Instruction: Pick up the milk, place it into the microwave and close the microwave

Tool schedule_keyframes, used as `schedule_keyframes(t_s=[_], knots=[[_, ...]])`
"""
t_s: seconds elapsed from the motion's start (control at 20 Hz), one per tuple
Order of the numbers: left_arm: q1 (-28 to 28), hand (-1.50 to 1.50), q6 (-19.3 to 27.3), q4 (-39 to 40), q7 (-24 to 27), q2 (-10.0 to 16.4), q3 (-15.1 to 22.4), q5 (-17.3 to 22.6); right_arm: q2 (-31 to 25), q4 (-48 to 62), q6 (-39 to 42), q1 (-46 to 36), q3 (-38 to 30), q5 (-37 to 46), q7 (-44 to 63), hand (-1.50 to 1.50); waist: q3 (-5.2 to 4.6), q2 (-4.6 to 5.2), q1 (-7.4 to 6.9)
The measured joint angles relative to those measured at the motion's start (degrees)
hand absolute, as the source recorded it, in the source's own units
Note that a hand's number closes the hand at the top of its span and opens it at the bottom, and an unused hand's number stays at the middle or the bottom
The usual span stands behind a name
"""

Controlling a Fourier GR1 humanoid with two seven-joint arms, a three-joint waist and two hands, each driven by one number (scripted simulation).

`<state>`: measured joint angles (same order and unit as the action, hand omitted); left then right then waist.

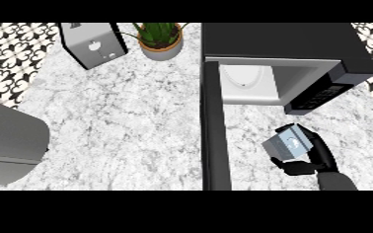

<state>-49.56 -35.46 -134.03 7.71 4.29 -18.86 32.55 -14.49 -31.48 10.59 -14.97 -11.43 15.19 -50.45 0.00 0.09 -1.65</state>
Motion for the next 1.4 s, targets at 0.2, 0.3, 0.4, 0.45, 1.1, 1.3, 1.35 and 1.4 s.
schedule_keyframes(t_s=[0.2,0.3,0.4,0.45,1.1,1.3,1.35,1.4], knots=[[-0.8,-1.50,-1.1,0.2,0.7,-0.2,-0.5,0.6,0.1,3.3,-0.5,-2.3,0.1,0.6,-2.7,1.50,-0.04,-0.05,0.08],[-0.8,-1.50,-0.9,0.2,0.5,-0.1,-0.7,0.9,0.4,4.7,-0.1,-3.6,0.0,0.3,-3.0,1.50,-0.04,-0.02,0.15],[-1.0,-1.50,-0.9,0.2,0.6,0.4,-1.0,1.3,1.2,5.9,-0.3,-4.6,-0.7,-0.5,-3.6,1.50,-0.03,0.03,0.11],[-0.7,-1.50,-0.6,0.3,0.2,0.7,-1.0,1.5,1.7,6.2,-0.5,-4.4,-1.2,-1.1,-4.2,1.50,-0.01,0.04,0.30],[-0.1,-1.50,-0.4,0.8,-0.3,1.7,-1.8,3.4,6.4,6.4,-5.7,-6.4,-4.6,-4.7,-8.1,1.50,0.06,0.04,0.67],[-0.7,-1.50,-0.7,1.0,-0.9,2.2,-2.5,4.9,6.8,6.3,-7.4,-9.4,-5.0,-4.9,-7.4,1.50,0.08,0.01,0.51],[-0.2,-1.50,-0.4,1.0,-1.1,2.1,-2.4,5.1,6.7,6.4,-7.8,-10.5,-5.3,-5.0,-7.1,1.50,0.08,0.03,0.54],[0.1,-1.50,-0.3,1.0,-1.3,2.1,-2.5,5.2,6.5,6.2,-8.1,-11.7,-5.4,-5.2,-6.2,1.50,0.08,0.01,0.57]])
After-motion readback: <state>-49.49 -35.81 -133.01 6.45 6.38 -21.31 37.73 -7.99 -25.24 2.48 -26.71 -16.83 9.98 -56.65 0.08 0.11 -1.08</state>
